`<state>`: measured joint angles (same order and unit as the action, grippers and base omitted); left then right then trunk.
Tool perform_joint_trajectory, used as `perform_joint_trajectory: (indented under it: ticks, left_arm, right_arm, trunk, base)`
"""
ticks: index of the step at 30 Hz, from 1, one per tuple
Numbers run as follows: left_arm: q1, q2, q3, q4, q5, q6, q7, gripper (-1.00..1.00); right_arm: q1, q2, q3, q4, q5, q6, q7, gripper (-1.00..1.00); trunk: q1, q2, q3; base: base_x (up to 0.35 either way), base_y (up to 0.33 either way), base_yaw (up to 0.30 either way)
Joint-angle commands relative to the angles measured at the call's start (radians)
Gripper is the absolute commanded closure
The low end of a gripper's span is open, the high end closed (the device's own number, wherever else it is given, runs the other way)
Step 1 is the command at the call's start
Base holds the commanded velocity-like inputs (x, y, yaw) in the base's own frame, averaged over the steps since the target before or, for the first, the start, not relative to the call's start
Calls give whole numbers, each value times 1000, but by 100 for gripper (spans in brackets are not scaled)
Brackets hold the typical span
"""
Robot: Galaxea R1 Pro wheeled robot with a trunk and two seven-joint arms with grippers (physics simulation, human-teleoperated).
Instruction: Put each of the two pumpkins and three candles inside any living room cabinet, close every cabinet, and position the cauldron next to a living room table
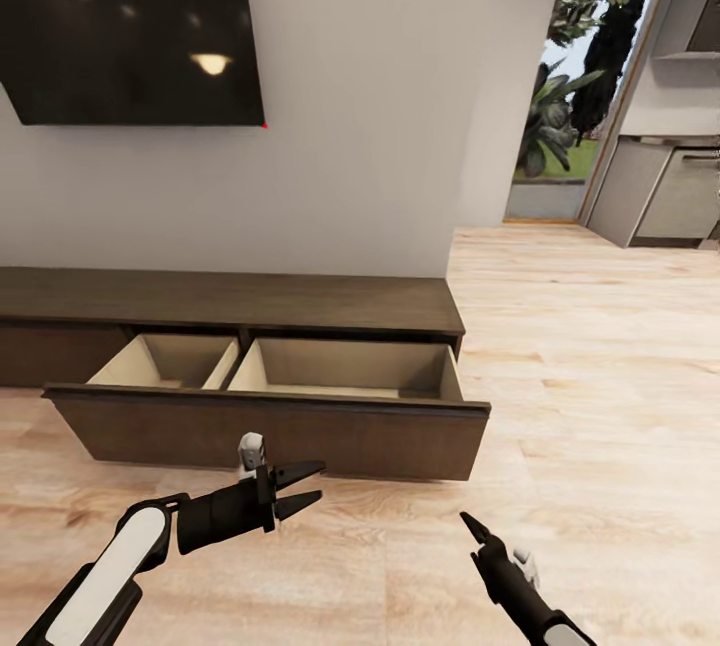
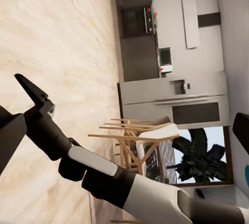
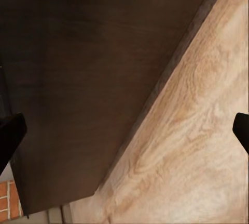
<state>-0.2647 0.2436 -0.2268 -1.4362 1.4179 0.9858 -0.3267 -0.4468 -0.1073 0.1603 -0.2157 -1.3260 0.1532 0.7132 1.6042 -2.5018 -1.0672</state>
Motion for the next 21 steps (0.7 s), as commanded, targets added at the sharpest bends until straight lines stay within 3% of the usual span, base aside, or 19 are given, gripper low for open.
perform_joint_trajectory:
  ticks: [1,9,21]
  left_arm:
    - [-1,0,-1,0,-6,1,-8,-100]
    - [-1,0,-8,3,58,-1,-3,-100]
    - [-1,-3,-12,3,65,-1,0,-100]
  right_arm:
    - [-1,0,5,3,-10,0,3,-100]
    - [-1,-5,4,10,-9,-25,11,-100]
    - [-1,0,5,11,-10,-31,7,-100]
  trunk:
    - [-1,0,3]
    - [-4,2,34]
    - [-50,86,72]
  base:
    - [-9,0,0]
    - [-2,0,0]
    - [-1,0,0]
